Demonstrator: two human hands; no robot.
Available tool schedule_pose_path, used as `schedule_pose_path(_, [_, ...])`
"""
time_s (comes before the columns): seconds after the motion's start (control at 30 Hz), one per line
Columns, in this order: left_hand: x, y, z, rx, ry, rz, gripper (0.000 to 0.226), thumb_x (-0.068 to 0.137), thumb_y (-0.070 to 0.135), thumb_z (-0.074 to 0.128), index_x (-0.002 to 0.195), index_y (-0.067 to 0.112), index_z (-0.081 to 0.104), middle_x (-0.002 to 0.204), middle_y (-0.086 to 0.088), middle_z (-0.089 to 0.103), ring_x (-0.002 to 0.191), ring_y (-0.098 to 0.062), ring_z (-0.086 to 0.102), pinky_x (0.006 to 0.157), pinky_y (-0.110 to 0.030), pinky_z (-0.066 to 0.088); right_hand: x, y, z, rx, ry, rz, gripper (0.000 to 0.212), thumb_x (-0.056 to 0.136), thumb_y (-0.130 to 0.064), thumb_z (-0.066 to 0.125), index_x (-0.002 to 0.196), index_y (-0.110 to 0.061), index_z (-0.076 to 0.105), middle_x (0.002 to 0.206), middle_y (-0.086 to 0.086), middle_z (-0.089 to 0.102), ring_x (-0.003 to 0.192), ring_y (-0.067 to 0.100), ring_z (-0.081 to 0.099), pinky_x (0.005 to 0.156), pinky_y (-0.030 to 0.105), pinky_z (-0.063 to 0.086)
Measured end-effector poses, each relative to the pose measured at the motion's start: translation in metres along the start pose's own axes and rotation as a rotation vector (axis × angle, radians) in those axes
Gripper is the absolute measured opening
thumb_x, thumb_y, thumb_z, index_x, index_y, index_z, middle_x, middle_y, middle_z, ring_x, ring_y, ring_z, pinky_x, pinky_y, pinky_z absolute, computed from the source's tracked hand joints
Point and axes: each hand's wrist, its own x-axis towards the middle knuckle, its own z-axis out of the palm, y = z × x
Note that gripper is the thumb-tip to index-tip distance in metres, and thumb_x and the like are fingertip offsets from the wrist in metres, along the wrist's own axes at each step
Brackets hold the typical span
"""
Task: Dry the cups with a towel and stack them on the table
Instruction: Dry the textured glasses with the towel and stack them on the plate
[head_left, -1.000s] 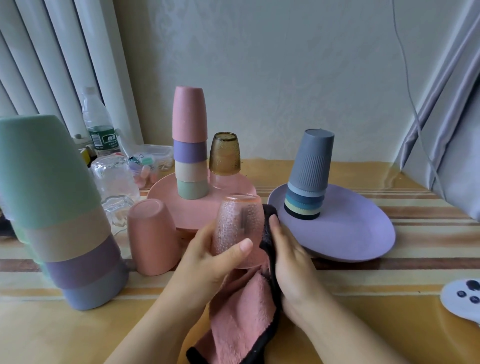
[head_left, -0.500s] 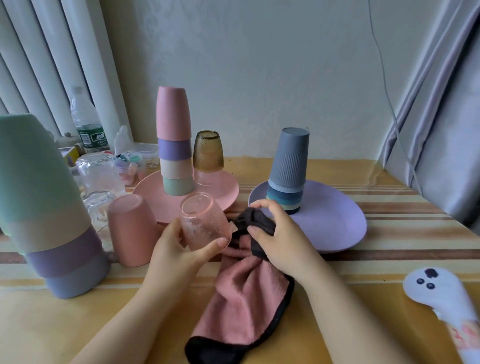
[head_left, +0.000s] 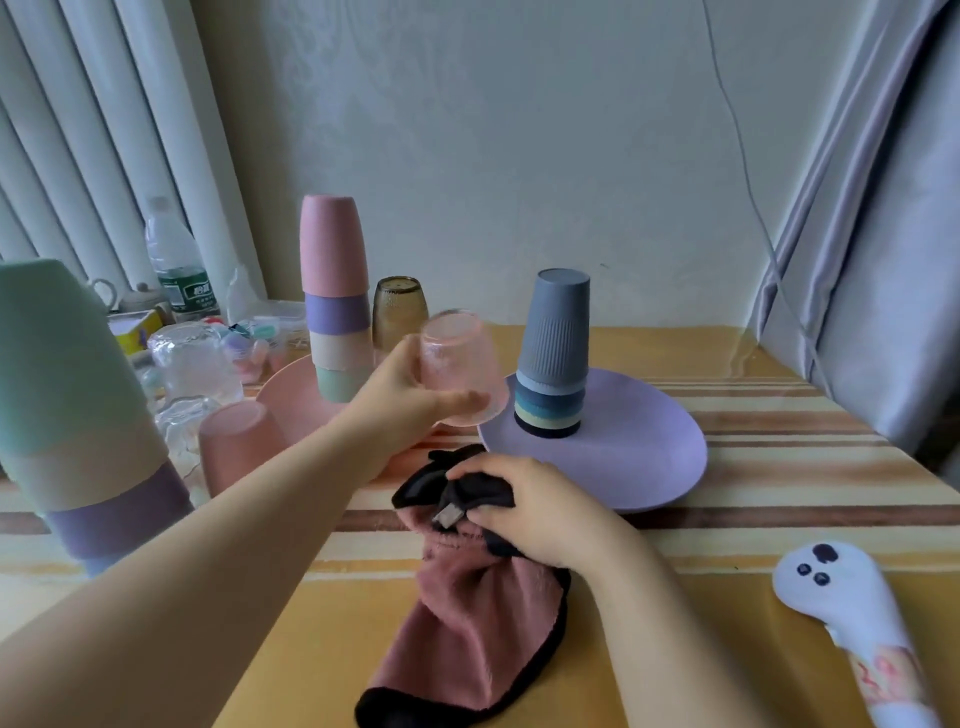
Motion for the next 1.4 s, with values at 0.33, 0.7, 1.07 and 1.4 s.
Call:
schedule_pose_path(0.33, [0.042,-0.002,0.067,0.463,-0.369,0.017,0.055,0.068,0.022,0.086,0.115,0.024,0.058,0.098,0.011,0.065,0.095,-0.012,0.063,0.083,-0.022,0.048,0.003,0.010,-0.002,-0.006,-0.036,-0.049,0.040,0.091,-0.018,0.056,0.125,-0.038,0.055,0.127,-0.014,0.058,0.115,0.006,0.053,0.098,0.021,0.043])
schedule_pose_path(0.7, [0.044,-0.019,0.067,0.707,-0.453,0.088,0.046,0.076,0.026,0.077,0.111,0.026,0.046,0.087,0.019,0.051,0.090,-0.012,0.052,0.080,-0.022,0.037,0.009,0.021,-0.002,0.087,-0.045,-0.022,0.041,0.086,-0.023,0.065,0.119,-0.046,0.055,0.130,-0.016,0.055,0.119,0.002,0.050,0.106,0.027,0.040])
schedule_pose_path(1.07, [0.028,-0.036,0.019,0.375,0.057,0.091,0.010,0.087,0.015,0.065,0.095,0.018,0.060,0.089,0.006,0.062,0.078,-0.009,0.056,0.063,-0.013,0.042,0.007,0.018,-0.003,0.120,-0.026,0.020,0.038,0.088,-0.023,0.063,0.108,-0.055,0.056,0.111,-0.023,0.063,0.104,-0.004,0.058,0.098,0.024,0.046])
schedule_pose_path(1.4, [0.079,-0.041,-0.010,0.388,0.551,-0.089,0.077,0.074,0.038,0.080,0.130,0.005,0.038,0.133,-0.010,0.041,0.126,-0.029,0.039,0.100,-0.036,0.035,0.005,0.014,-0.004,0.116,-0.029,0.007,0.037,0.089,-0.022,0.063,0.109,-0.052,0.056,0.107,-0.037,0.059,0.100,-0.021,0.052,0.084,0.002,0.039])
